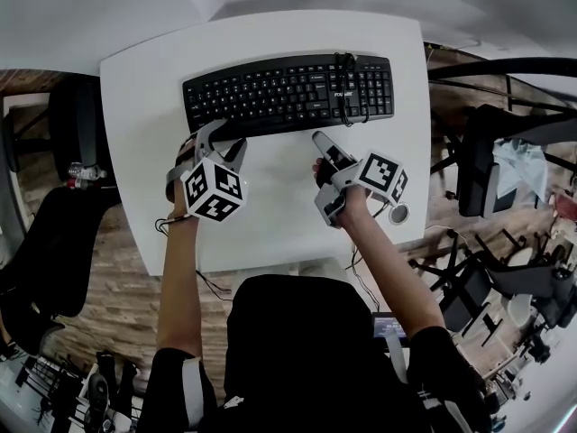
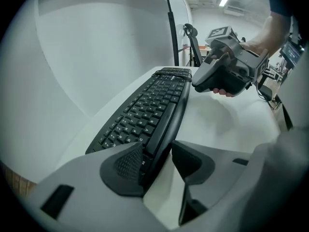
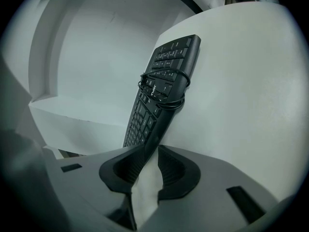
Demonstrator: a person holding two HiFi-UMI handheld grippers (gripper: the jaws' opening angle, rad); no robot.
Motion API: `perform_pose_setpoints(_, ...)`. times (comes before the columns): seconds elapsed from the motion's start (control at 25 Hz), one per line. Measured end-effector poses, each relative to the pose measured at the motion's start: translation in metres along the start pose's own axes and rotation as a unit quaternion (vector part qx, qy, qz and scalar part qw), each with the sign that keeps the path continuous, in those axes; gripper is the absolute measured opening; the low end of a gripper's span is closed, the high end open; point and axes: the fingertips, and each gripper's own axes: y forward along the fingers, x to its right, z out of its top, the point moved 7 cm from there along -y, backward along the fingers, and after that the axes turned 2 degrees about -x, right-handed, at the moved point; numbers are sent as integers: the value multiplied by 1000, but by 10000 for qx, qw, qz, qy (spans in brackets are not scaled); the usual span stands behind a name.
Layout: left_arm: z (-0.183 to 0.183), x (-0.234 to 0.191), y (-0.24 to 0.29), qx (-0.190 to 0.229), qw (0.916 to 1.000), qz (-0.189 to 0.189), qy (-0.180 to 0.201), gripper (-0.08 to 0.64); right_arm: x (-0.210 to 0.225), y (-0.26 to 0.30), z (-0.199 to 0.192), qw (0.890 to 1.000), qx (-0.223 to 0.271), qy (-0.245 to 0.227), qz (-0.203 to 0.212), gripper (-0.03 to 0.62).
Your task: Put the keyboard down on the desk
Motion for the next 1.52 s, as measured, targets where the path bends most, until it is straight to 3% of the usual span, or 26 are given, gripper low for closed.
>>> perform_pose_setpoints(0.12, 4, 1, -7, 162, 9997, 125, -130, 141, -5, -2, 0, 10000, -4, -74, 1, 104)
perform_pose_setpoints(0.4, 11, 3, -32, 469, 9943, 204, -936, 90, -26, -12, -2, 9989, -143, -445, -45, 64)
perform_pose_setpoints(0.52, 19, 1, -51, 785, 9879, 305, -1299, 44, -42, -18, 0, 9975, -106, -699, 41, 60)
perform_pose_setpoints(0.76, 36, -4, -90, 1274, 9743, 583, -1762, 20, -87, -33, 0, 9878, -75, -1542, 201, 52)
perform_pose_setpoints(1.0, 73, -4, -129, 1664, 9649, 776, -1876, 14, -138, -56, 7, 9595, 250, -2791, 292, 41)
perform_pose_setpoints(1.24, 104, 4, -169, 2114, 9518, 924, -2020, 14, -182, -77, 10, 9222, 631, -3809, 221, 41)
perform_pose_setpoints(1.4, 119, 6, -194, 2323, 9446, 1027, -2080, 12, -210, -94, 5, 8966, 828, -4333, 389, 40)
perform_pose_setpoints(1.52, 132, -3, -213, 2532, 9347, 1184, -2197, 12, -237, -103, 6, 8804, 964, -4596, 655, 40)
